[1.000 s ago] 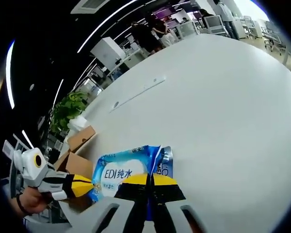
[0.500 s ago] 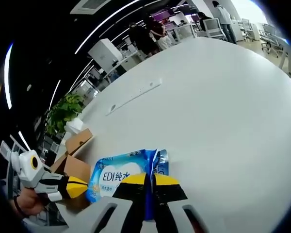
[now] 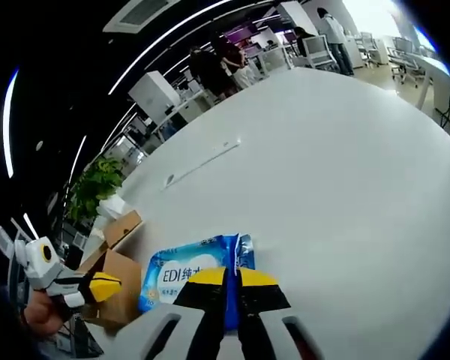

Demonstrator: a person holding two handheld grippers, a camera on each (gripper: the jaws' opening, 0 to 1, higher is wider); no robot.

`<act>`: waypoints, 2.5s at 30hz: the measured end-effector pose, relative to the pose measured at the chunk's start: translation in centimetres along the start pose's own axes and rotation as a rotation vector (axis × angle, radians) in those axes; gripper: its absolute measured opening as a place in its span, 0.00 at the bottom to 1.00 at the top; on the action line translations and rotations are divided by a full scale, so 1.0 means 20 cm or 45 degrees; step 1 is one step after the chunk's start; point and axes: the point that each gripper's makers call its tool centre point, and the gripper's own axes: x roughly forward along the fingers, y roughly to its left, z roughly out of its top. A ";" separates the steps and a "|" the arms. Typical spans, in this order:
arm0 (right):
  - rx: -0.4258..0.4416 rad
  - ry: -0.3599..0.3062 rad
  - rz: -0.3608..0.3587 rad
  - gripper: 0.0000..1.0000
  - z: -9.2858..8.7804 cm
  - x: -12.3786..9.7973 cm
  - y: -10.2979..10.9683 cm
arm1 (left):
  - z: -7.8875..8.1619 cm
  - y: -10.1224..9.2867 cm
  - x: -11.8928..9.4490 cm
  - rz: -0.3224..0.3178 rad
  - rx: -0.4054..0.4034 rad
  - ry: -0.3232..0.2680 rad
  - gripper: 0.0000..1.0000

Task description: Operate the shoe box by opening the lid, removing the specified soft item, and placing it in the target area until the item is outside and the box remains undamaged.

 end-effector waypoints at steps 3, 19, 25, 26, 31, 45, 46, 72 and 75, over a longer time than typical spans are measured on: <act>0.018 -0.031 0.009 0.00 0.01 -0.02 0.03 | 0.01 -0.01 -0.05 -0.003 -0.004 -0.024 0.00; -0.042 -0.071 0.062 0.02 -0.13 -0.12 0.21 | 0.03 0.06 -0.32 -0.006 0.038 -0.160 0.00; -0.033 -0.095 0.086 0.02 -0.12 -0.12 0.26 | -0.01 0.17 -0.45 0.035 0.004 -0.213 0.00; -0.040 -0.100 0.094 0.02 -0.11 -0.12 0.27 | -0.01 0.18 -0.47 0.044 0.002 -0.216 0.00; -0.052 -0.107 0.118 0.02 -0.12 -0.13 0.31 | -0.05 0.26 -0.56 0.078 -0.018 -0.236 0.00; -0.063 -0.067 0.172 0.02 -0.27 -0.12 0.43 | -0.16 0.41 -0.81 0.179 -0.073 -0.282 0.00; -0.061 -0.071 0.177 0.02 -0.28 -0.13 0.45 | -0.17 0.41 -0.83 0.185 -0.077 -0.285 0.00; -0.092 -0.138 0.277 0.05 -0.46 -0.25 0.83 | -0.24 0.47 -0.97 0.170 -0.132 -0.342 0.01; -0.118 -0.139 0.276 0.06 -0.48 -0.26 0.86 | -0.24 0.47 -0.98 0.154 -0.165 -0.354 0.02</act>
